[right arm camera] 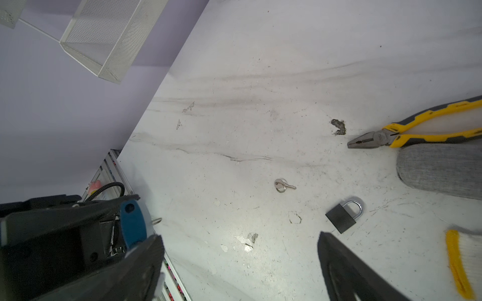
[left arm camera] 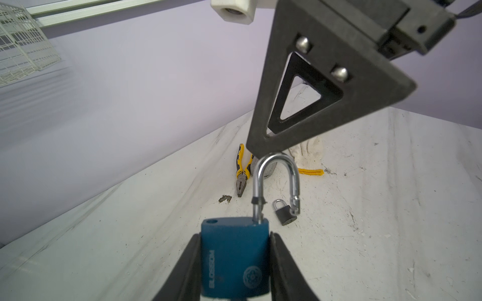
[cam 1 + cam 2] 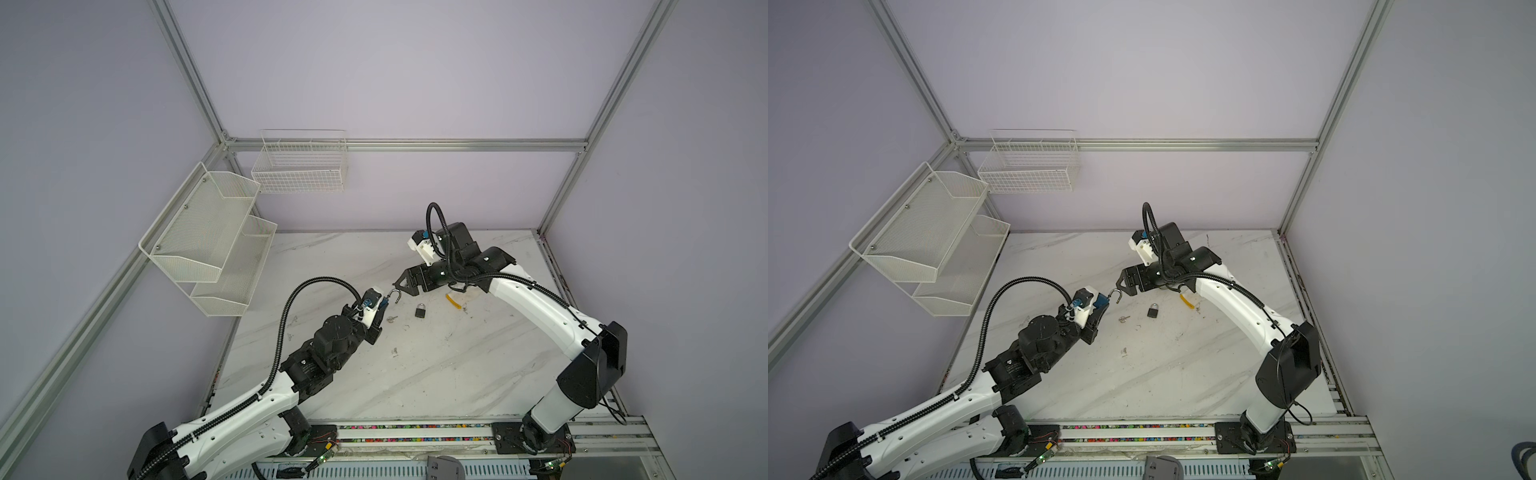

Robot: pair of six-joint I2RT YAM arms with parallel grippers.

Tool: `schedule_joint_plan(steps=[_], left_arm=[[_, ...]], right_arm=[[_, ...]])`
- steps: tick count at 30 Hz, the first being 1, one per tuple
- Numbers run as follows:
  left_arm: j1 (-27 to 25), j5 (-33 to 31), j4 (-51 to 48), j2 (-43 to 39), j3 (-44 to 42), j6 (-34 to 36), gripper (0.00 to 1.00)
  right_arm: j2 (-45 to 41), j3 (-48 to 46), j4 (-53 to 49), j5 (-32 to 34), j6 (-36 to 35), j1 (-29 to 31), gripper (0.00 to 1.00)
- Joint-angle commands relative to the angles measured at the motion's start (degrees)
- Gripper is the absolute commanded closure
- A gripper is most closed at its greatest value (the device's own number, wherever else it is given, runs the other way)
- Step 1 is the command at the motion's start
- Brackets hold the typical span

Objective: Unlock with the key

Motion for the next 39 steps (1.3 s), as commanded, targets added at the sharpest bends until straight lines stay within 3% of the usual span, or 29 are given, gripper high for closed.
schedule_joint_plan(steps=[1, 11, 17, 20, 24, 28, 33, 39], left_arm=[[0.17, -1.84, 7.46, -0.61, -1.63, 0.68, 1.0], [0.22, -1.93, 7.94, 0.06, -1.61, 0.37, 1.0], [0.25, -3.25, 7.22, 1.43, -1.11, -0.6, 1.0], [0.27, -3.75, 6.0, 1.75, -0.87, -1.64, 1.0], [0.25, -7.58, 0.39, 0.71, -0.53, -6.27, 1.0], [0.25, -10.55, -9.99, 0.42, 0.24, -14.08, 1.0], [0.25, -14.59, -22.02, 2.74, 1.73, -25.84, 1.0], [0.84, -14.87, -27.94, 10.93, 4.17, -32.87, 1.0]], right_arm=[[-1.79, -1.07, -2.22, 1.08, -1.59, -0.71, 0.05], [-3.63, -2.93, 2.59, -7.89, -1.44, -1.49, 0.05], [-4.71, -4.58, 3.3, -8.69, -1.29, -1.48, 0.05], [-4.88, -5.41, 3.13, -6.26, -1.18, -1.57, 0.05], [-5.08, -6.66, 3.27, 1.86, 1.23, -2.67, 0.05], [-6.35, -9.68, 4.75, 14.04, 3.46, -2.97, 0.05], [-9.09, -16.67, 13.68, 14.46, 7.24, -2.98, 0.05], [-10.81, -21.49, 21.2, 14.99, 10.49, -2.98, 0.05]])
